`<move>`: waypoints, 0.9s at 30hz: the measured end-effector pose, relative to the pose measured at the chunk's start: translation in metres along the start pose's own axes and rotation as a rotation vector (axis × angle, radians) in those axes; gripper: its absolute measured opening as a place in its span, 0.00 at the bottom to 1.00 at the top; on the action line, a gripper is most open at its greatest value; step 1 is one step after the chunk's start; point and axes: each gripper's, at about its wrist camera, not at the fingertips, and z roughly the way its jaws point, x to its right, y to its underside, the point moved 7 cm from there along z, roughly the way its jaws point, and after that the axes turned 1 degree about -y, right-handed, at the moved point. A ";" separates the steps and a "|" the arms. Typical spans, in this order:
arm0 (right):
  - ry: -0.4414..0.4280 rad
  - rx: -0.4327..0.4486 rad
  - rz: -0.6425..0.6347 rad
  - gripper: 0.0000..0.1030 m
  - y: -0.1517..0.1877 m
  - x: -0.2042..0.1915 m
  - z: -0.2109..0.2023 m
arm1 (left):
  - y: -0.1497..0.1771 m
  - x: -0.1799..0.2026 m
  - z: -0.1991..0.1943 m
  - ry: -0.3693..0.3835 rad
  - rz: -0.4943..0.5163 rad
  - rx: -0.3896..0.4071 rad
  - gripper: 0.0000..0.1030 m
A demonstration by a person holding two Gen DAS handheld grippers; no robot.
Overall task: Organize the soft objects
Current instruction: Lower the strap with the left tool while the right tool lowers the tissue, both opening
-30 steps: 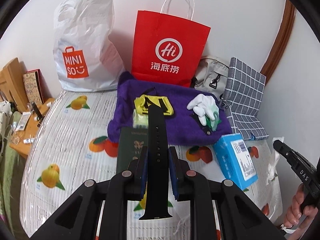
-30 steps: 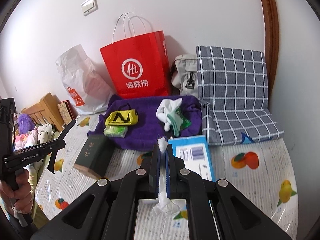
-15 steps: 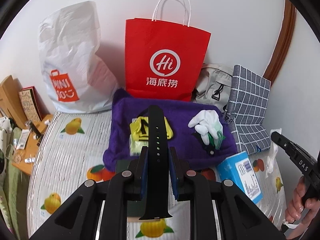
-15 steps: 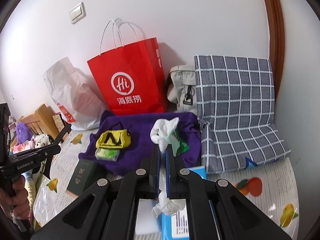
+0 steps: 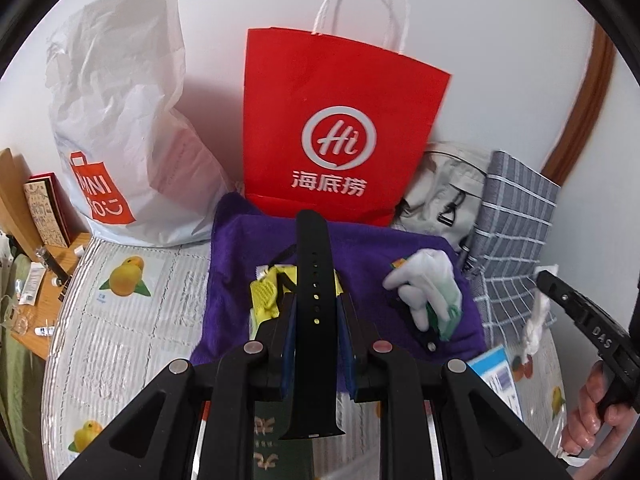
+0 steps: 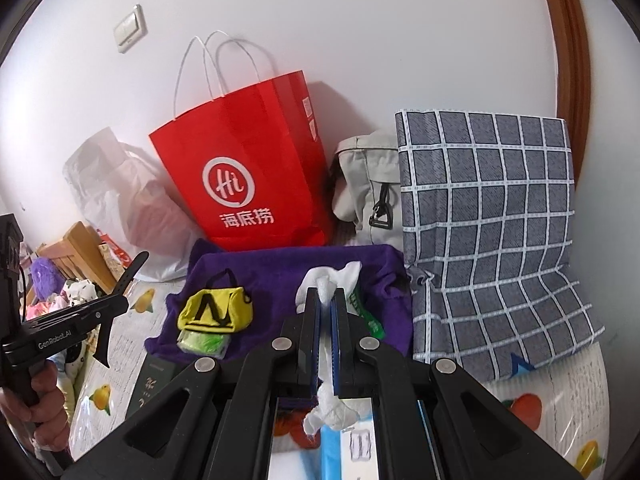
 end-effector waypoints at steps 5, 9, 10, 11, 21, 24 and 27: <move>-0.009 -0.015 0.026 0.05 -0.015 0.006 0.018 | -0.013 0.001 0.016 0.018 -0.013 0.001 0.18; -0.027 -0.027 0.040 0.05 -0.020 0.008 0.033 | -0.016 0.000 0.036 0.024 -0.019 -0.004 0.18; -0.027 -0.030 0.044 0.05 -0.019 0.010 0.037 | -0.016 0.000 0.040 0.023 -0.020 -0.011 0.18; -0.027 -0.037 0.050 0.05 -0.018 0.012 0.044 | -0.014 -0.001 0.048 0.027 -0.023 -0.019 0.18; 0.011 -0.169 0.063 0.05 0.002 0.032 0.101 | -0.011 -0.014 0.081 0.021 -0.029 -0.090 0.18; 0.006 -0.206 0.083 0.05 0.010 0.037 0.114 | -0.010 -0.019 0.088 0.022 -0.046 -0.106 0.18; 0.013 -0.225 0.094 0.05 0.015 0.042 0.122 | -0.008 -0.019 0.093 0.028 -0.048 -0.117 0.18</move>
